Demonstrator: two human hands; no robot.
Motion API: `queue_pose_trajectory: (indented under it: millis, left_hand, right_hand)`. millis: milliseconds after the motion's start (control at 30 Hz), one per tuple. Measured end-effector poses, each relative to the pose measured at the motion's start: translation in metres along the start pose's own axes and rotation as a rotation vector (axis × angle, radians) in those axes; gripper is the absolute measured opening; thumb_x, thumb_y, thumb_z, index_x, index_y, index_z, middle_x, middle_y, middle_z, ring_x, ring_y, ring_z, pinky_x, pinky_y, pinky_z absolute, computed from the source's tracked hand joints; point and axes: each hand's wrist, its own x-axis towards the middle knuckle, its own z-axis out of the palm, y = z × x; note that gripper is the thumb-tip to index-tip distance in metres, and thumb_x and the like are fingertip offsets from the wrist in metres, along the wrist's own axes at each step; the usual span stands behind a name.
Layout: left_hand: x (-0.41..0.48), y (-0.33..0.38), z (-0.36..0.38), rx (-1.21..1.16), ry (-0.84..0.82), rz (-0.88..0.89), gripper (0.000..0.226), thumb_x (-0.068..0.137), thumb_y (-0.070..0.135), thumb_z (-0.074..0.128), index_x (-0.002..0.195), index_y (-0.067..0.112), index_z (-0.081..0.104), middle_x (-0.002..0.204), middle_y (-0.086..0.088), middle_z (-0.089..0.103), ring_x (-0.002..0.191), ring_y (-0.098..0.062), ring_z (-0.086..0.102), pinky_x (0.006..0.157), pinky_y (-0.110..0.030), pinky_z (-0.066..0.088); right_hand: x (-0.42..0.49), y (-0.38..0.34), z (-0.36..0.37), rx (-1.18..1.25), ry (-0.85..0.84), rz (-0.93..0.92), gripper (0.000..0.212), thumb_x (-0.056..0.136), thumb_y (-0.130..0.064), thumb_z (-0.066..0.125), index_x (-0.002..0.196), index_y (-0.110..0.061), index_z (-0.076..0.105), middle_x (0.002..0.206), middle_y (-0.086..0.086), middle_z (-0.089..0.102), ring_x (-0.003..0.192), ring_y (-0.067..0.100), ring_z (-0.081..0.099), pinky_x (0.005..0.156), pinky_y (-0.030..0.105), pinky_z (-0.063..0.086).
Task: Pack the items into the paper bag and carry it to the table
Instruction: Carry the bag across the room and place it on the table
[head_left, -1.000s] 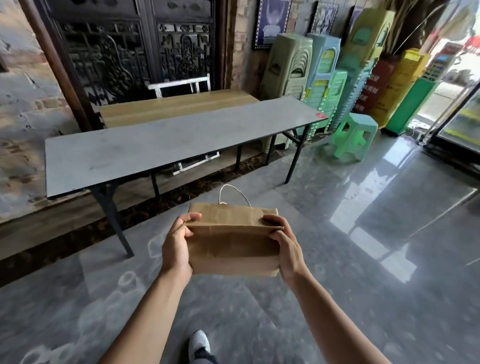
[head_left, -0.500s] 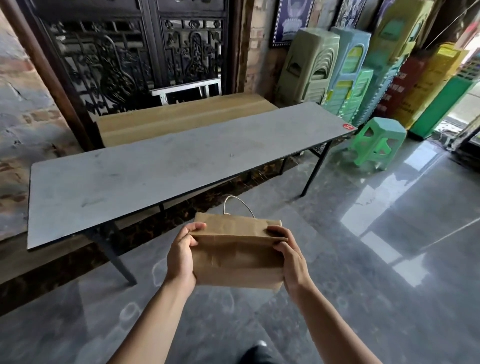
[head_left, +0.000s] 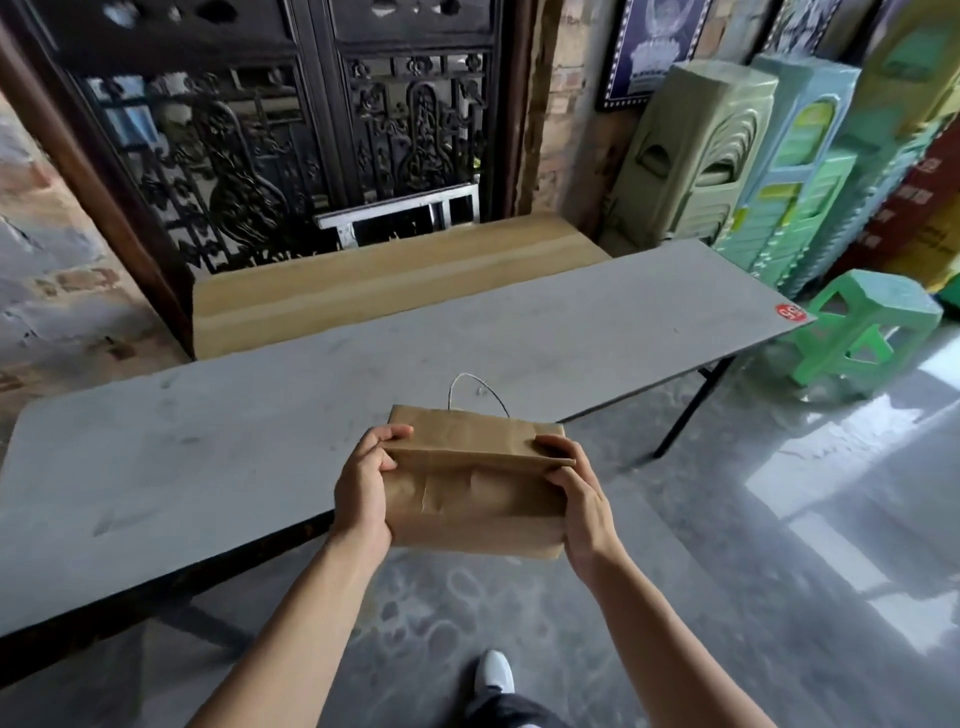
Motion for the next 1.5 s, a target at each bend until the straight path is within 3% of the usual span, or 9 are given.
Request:
queue_pose_trajectory:
  millis: [133, 300, 567, 700, 833, 933, 1167, 1333, 1500]
  left_hand:
    - [0.051, 0.023, 0.041, -0.007, 0.038, 0.012, 0.044, 0.057, 0.015, 0.041, 0.084, 0.029, 0.073, 0.115, -0.011, 0.064, 0.099, -0.031, 0.056, 0.084, -0.045, 0.045]
    - [0.098, 0.031, 0.066, 0.006, 0.102, -0.019, 0.045, 0.056, 0.016, 0.041, 0.085, 0.029, 0.072, 0.123, -0.013, 0.063, 0.117, -0.041, 0.054, 0.098, -0.058, 0.041]
    - [0.188, 0.036, 0.09, 0.058, 0.115, -0.047, 0.045, 0.055, 0.018, 0.042, 0.086, 0.032, 0.072, 0.12, -0.011, 0.064, 0.116, -0.043, 0.053, 0.098, -0.059, 0.041]
    - [0.244, 0.045, 0.1, 0.065, 0.128, -0.045, 0.043, 0.058, 0.02, 0.043, 0.088, 0.033, 0.072, 0.119, -0.006, 0.064, 0.116, -0.038, 0.054, 0.098, -0.055, 0.043]
    - [0.301, 0.068, 0.112, 0.068, 0.145, -0.054, 0.042, 0.059, 0.02, 0.043, 0.085, 0.035, 0.072, 0.117, -0.001, 0.065, 0.115, -0.034, 0.055, 0.102, -0.058, 0.042]
    - [0.336, 0.081, 0.115, 0.049, 0.165, -0.041, 0.04, 0.059, 0.02, 0.043, 0.082, 0.035, 0.072, 0.112, 0.003, 0.067, 0.114, -0.03, 0.056, 0.102, -0.055, 0.042]
    - [0.365, 0.065, 0.128, 0.01, 0.176, -0.049, 0.026, 0.066, 0.015, 0.048, 0.074, 0.027, 0.069, 0.092, 0.013, 0.066, 0.092, -0.008, 0.053, 0.076, -0.026, 0.039]
    - [0.362, 0.025, 0.127, 0.036, 0.225, -0.117, 0.012, 0.063, 0.015, 0.057, 0.066, 0.023, 0.066, 0.067, 0.012, 0.062, 0.067, 0.0, 0.055, 0.058, -0.017, 0.038]
    - [0.351, -0.013, 0.132, 0.084, 0.267, -0.134, 0.029, 0.076, -0.009, 0.06, 0.07, 0.019, 0.068, 0.063, 0.007, 0.063, 0.064, -0.01, 0.053, 0.057, -0.022, 0.037]
  right_hand:
    - [0.075, -0.019, -0.013, -0.005, -0.041, -0.011, 0.042, 0.076, -0.021, 0.045, 0.112, -0.032, 0.065, 0.108, -0.02, 0.068, 0.092, -0.005, 0.056, 0.082, 0.026, 0.038]
    - [0.135, -0.022, -0.012, -0.017, -0.072, 0.031, 0.044, 0.075, -0.021, 0.045, 0.113, -0.032, 0.064, 0.108, -0.02, 0.068, 0.091, -0.004, 0.056, 0.082, 0.026, 0.037]
    - [0.227, -0.015, 0.0, -0.041, -0.075, 0.099, 0.044, 0.074, -0.02, 0.043, 0.11, -0.033, 0.065, 0.104, -0.021, 0.068, 0.087, -0.004, 0.055, 0.08, 0.027, 0.038]
    - [0.283, -0.023, 0.015, -0.081, -0.091, 0.095, 0.044, 0.075, -0.025, 0.042, 0.112, -0.038, 0.061, 0.102, -0.022, 0.066, 0.087, -0.005, 0.055, 0.075, 0.019, 0.04]
    - [0.344, -0.035, 0.033, -0.091, -0.074, 0.102, 0.046, 0.074, -0.023, 0.042, 0.115, -0.038, 0.058, 0.108, -0.015, 0.063, 0.098, 0.008, 0.054, 0.077, 0.025, 0.04]
    - [0.383, -0.038, 0.047, -0.14, -0.077, 0.133, 0.047, 0.073, -0.025, 0.044, 0.115, -0.04, 0.056, 0.104, -0.011, 0.062, 0.092, 0.013, 0.053, 0.072, 0.027, 0.04]
    - [0.423, -0.016, 0.052, -0.256, -0.07, 0.243, 0.038, 0.072, -0.027, 0.054, 0.106, -0.043, 0.051, 0.104, -0.001, 0.064, 0.076, 0.015, 0.056, 0.063, 0.027, 0.044]
    - [0.435, 0.006, 0.038, -0.345, -0.165, 0.217, 0.031, 0.071, -0.022, 0.056, 0.098, -0.036, 0.053, 0.095, -0.017, 0.063, 0.075, 0.012, 0.057, 0.063, 0.027, 0.045]
    - [0.451, 0.025, 0.019, -0.532, -0.301, 0.174, 0.03, 0.071, -0.01, 0.059, 0.094, -0.03, 0.059, 0.089, -0.004, 0.068, 0.065, 0.014, 0.053, 0.052, 0.022, 0.042]
